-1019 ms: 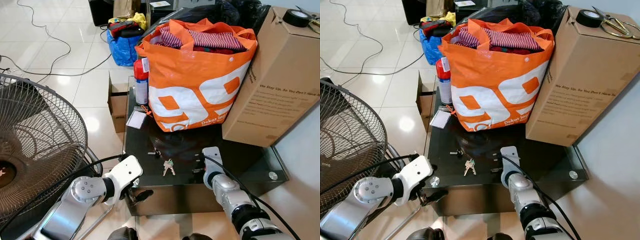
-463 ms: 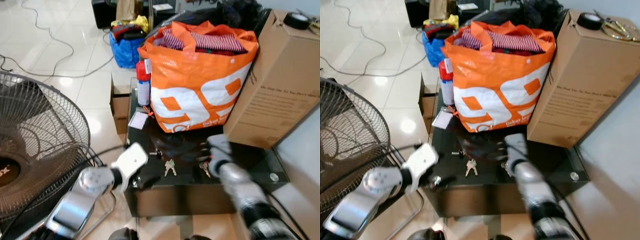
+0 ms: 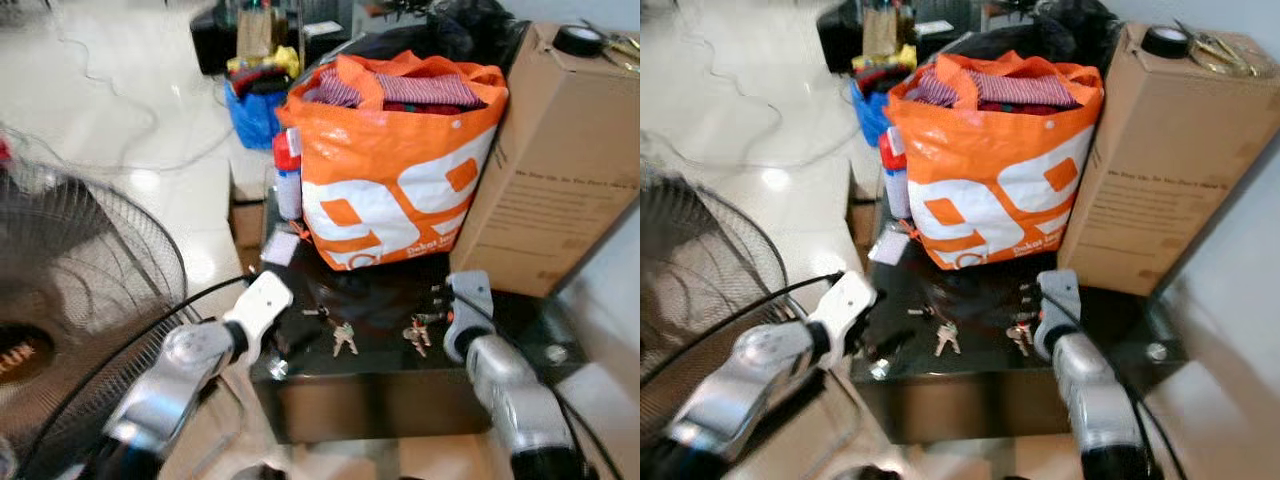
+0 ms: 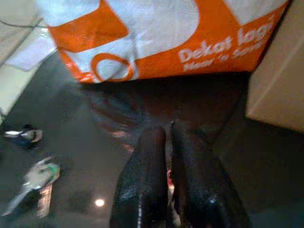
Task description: Hang keys on a hook
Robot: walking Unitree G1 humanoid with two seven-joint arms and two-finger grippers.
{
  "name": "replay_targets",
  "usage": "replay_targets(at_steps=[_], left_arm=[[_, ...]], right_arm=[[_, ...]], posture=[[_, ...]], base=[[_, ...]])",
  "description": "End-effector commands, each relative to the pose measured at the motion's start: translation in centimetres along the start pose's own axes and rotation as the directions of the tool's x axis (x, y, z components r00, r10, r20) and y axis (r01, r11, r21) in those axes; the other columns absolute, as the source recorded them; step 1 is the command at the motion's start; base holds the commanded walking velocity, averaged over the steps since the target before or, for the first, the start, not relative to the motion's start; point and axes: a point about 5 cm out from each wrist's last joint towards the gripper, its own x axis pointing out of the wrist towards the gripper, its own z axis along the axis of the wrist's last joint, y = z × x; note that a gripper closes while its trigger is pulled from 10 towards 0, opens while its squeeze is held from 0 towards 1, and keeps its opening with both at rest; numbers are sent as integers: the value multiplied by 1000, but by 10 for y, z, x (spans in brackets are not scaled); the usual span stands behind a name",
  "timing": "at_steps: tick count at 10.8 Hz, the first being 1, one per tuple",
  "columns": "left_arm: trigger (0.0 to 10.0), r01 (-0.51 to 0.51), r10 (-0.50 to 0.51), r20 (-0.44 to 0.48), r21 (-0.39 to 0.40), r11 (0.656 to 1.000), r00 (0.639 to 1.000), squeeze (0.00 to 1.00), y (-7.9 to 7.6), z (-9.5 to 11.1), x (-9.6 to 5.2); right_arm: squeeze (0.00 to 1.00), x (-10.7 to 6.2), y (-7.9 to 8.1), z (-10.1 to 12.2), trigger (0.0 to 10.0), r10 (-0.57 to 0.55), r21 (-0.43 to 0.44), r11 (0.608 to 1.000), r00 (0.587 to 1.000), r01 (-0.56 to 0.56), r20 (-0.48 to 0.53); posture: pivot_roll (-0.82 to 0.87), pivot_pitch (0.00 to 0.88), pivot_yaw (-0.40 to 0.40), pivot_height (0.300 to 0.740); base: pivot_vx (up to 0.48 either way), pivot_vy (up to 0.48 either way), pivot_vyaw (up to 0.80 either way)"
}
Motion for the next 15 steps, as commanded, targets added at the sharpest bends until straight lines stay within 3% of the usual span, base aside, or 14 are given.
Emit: replay_targets(at_steps=[1,3,4,6,8,12,15], left_arm=[[10000,-80,80,20,-12,997,997,188,8,2,8],[10000,-175,179,60,-66,982,982,71,22,7,12],[10000,-196,198,53,-47,979,979,35,25,6,14],[10000,-224,225,92,-13,974,970,63,27,11,14],[10000,-290,291,103,-25,957,951,63,35,7,7],[10000,-301,300,116,-5,954,947,59,40,8,2],[10000,-305,304,118,-12,952,945,47,41,7,1]], right_arm=[[1000,-4,1,7,10000,-31,24,999,999,30,36],[1000,-15,3,21,10000,-65,-14,998,989,67,135],[1000,-22,1,22,10000,-105,-8,994,984,108,142],[1000,-29,9,24,10000,-65,9,998,982,64,176],[1000,-23,12,30,10000,-37,-18,999,981,41,189],[1000,-10,6,38,10000,-51,-40,997,982,60,184],[1000,-5,8,37,10000,-19,-56,998,984,30,177]], posture=[[-215,0,141,740],[-247,0,184,740],[-246,0,183,740],[-195,0,126,740],[-142,0,76,740],[-114,0,64,740],[-96,0,47,740]], base=[[0,0,0],[0,0,0],[0,0,0],[0,0,0],[0,-433,488],[0,-449,0],[0,0,0]])
